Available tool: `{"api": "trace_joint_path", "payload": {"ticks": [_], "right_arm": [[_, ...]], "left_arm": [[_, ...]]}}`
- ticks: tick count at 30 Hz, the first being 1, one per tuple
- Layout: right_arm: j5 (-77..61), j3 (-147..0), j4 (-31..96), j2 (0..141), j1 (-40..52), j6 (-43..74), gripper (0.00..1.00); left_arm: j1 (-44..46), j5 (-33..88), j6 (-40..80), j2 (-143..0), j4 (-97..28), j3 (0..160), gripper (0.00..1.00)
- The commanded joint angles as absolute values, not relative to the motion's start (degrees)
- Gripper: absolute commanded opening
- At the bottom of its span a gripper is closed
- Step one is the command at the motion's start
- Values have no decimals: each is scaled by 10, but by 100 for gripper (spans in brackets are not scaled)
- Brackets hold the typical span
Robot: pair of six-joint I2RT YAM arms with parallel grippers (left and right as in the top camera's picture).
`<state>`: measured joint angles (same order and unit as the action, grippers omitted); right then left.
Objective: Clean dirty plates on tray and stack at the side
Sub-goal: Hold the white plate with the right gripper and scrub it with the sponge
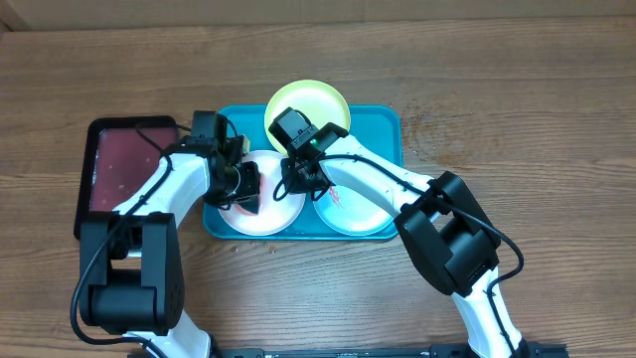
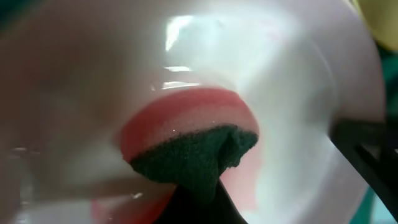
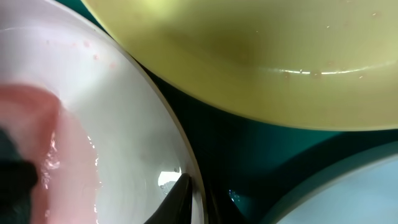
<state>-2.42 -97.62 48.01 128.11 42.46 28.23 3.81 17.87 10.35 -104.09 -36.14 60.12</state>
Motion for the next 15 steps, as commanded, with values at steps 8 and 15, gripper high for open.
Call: {"api": "trace_joint_path", "payload": {"ticks": [8,15], "right_arm": [[-27,-986,474,1283,427,279,10],[-27,-986,474,1283,427,279,10]], "left_arm": [[56,310,8,-1049,-363,599,4],[57,138,82,-1049,-353,595,4]]}}
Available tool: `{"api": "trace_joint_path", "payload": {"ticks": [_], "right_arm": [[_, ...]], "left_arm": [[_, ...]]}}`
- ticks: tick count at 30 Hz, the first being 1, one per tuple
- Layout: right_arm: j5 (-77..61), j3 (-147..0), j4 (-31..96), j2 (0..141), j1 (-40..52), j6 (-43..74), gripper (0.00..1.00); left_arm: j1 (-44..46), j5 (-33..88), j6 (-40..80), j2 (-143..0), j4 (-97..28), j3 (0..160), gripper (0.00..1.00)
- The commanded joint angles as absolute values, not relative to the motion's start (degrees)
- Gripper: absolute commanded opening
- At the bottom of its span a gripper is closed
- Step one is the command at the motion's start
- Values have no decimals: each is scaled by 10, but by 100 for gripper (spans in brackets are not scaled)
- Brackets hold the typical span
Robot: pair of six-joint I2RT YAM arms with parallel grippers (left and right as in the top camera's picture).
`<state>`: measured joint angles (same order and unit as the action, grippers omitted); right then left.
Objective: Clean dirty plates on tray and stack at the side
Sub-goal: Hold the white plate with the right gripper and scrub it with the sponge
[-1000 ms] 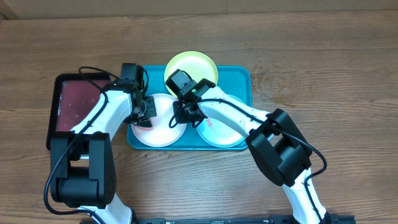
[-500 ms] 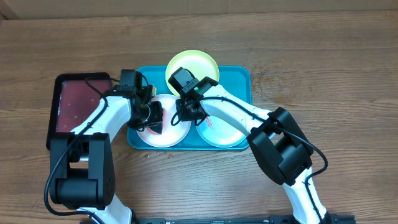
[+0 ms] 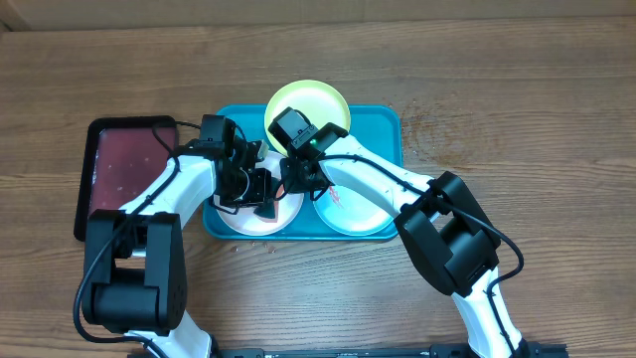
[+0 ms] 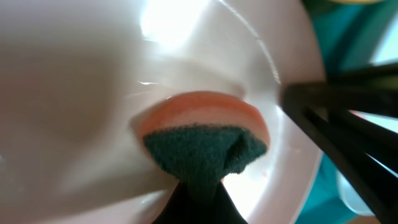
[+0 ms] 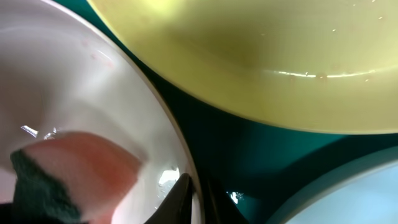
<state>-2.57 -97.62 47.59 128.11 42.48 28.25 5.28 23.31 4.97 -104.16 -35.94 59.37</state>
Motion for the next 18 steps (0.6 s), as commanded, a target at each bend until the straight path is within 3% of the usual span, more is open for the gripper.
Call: {"api": "trace_joint_path", "payload": {"ticks": [1,10,18], "right_arm": [[-27,-987,473,1283,427,279,10],[-26,-986,472,1283,427,279,9],[-26,-987,472,1283,427,279,4]], "left_arm": [[57,118,82,-1049,-350,593,4],[56,-205,181,-1049,-327,587,5],[56,-231,180,-1049,-321,627,4]]}}
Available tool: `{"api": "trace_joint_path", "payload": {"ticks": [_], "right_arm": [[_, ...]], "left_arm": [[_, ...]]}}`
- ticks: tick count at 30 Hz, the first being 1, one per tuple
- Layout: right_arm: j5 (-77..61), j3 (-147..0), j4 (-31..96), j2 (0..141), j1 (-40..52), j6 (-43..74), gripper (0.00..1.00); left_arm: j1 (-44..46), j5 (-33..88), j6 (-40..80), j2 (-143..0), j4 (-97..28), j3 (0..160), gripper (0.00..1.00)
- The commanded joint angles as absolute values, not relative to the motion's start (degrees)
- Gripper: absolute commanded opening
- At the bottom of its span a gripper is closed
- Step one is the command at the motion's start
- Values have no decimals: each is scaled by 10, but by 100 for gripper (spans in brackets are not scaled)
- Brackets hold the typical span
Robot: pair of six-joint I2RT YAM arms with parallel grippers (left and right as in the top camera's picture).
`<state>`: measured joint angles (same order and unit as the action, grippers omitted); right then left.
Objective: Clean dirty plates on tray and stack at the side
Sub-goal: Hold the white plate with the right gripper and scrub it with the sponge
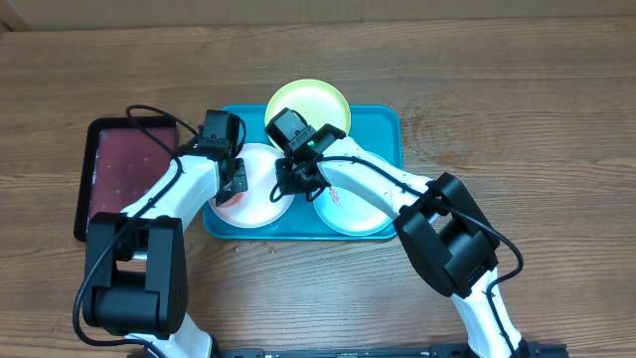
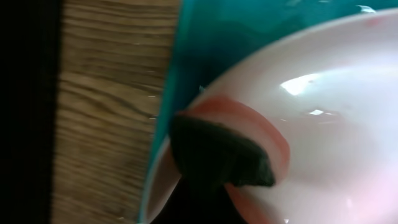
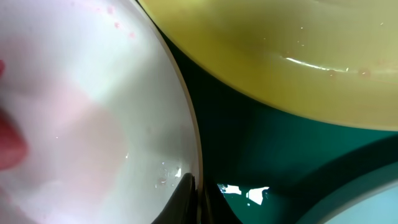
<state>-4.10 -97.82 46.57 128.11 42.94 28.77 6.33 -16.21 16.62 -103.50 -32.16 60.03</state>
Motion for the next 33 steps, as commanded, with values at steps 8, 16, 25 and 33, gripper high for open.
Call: {"api": "trace_joint_path", "payload": {"ticks": [8,16,25,33], "right_arm": [[-26,-986,466,1283,427,279,4],[-26,-986,466,1283,427,279,4],[-26,-986,470,1283,427,279,4],[-26,-986,470,1283,427,279,4]], "left_arm": [[56,29,176,-1051,-273,660,4],[60,121,171,-1078,-250,660,4],[56,-26,163,-1100,-269,661,4],[46,-208,163,-1100,-324,667,4]]}}
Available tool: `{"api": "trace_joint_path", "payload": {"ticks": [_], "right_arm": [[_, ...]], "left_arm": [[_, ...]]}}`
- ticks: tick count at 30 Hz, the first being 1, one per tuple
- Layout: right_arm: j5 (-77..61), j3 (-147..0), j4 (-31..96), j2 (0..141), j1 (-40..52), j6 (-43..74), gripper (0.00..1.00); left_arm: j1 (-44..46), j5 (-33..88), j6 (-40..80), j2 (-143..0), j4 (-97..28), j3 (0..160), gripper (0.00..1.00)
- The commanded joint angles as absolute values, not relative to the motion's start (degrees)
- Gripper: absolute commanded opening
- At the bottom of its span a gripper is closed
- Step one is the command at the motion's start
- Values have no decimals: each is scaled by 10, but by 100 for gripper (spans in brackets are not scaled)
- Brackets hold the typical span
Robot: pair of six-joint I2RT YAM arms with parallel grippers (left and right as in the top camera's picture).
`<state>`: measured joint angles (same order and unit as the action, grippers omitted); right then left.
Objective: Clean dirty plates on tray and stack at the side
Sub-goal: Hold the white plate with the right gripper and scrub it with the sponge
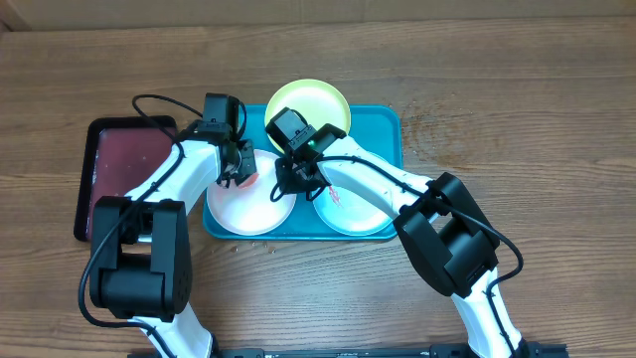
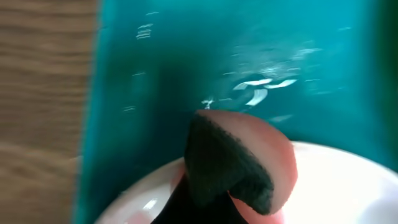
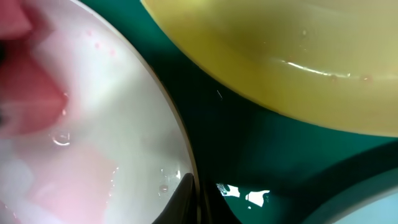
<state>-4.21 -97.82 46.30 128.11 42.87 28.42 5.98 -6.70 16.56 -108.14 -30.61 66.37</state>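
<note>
A teal tray holds a white plate at its left, a yellow plate at the back and a pale plate with a red smear at the right. My left gripper is shut on a pink sponge with a green scouring side, pressed at the white plate's far rim by the tray floor. My right gripper is shut on the white plate's right rim. Pink wet streaks lie on that plate, below the yellow plate.
A dark tray of reddish liquid stands left of the teal tray on the wooden table. Small crumbs lie on the wood in front of the teal tray. Both arms cross over the tray's left half.
My left gripper has moved the sponge from the white plate's left rim to its far rim, near the tray's back left corner. The right gripper keeps its hold on the plate's right rim.
The sponge was first pressed in the middle of the white plate, then near its right side close to the right gripper, then at its left rim, and now at its far rim. The right gripper held the plate's rim at every moment.
</note>
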Motion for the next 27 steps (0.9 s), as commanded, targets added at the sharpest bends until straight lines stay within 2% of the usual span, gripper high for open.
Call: {"api": "trace_joint_path", "payload": {"ticks": [1,5,8,12,16,18,27], "right_arm": [[-26,-987,470,1283,427,279,4],[-26,-986,470,1283,427,279,4],[-26,-986,469,1283,427,279,4],[-26,-986,466,1283,427,279,4],[-26,-987,466,1283,427,279,4],[-26,-986,466,1283,427,279,4],[-26,-986,463,1283,427,279,4]], "left_arm": [[46,-228,164,-1100,-330,670,4],[46,-272,170,-1097,-372,694,4],[46,-246,169,-1096,-426,727,4],[50,-93,140,-1096,-494,762,4],[51,130,66,-1096,-503,763,4],[52,187,53,-1096,-503,759,4],[65,196,74,-1097,-441,675,4]]}}
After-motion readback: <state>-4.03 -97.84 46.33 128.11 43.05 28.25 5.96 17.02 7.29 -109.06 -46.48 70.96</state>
